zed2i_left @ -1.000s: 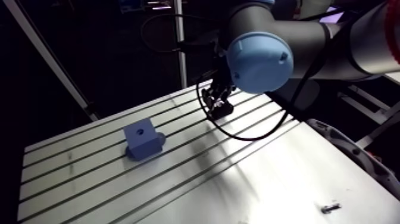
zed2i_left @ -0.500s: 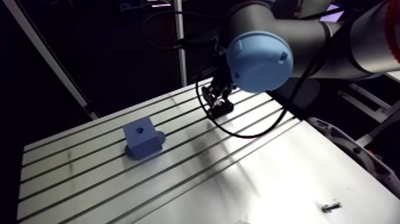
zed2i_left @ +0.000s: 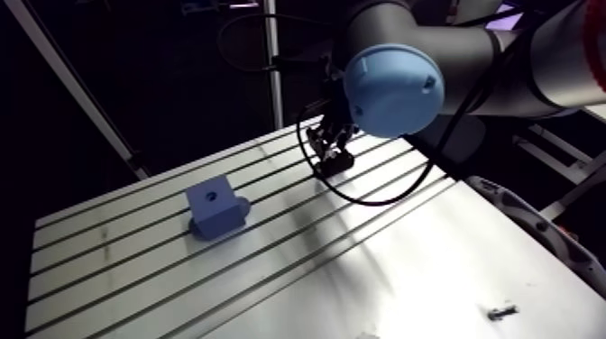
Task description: Pick up the M10 bolt and insert it into the hex recess until seated.
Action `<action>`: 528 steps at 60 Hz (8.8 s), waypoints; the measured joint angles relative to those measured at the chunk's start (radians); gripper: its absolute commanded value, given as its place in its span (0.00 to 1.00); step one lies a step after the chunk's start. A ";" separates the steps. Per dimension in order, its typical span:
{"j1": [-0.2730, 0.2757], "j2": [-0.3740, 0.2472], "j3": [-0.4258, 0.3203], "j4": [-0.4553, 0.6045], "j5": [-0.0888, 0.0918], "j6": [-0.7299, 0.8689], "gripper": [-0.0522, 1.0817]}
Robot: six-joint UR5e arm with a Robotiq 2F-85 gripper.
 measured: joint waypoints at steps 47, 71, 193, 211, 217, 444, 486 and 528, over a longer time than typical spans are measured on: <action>0.000 -0.010 0.015 0.002 -0.009 0.012 0.53; 0.001 -0.008 0.013 0.001 -0.011 0.012 0.55; 0.001 -0.003 0.004 0.004 -0.006 0.013 0.68; 0.002 -0.007 0.003 0.005 -0.006 0.014 0.70; 0.002 -0.009 0.002 0.007 -0.005 0.014 0.71; 0.476 -0.019 -0.371 0.680 -0.131 0.521 0.73; 0.475 -0.019 -0.342 0.631 -0.114 0.498 0.73; 0.474 -0.012 -0.330 0.631 -0.117 0.496 0.74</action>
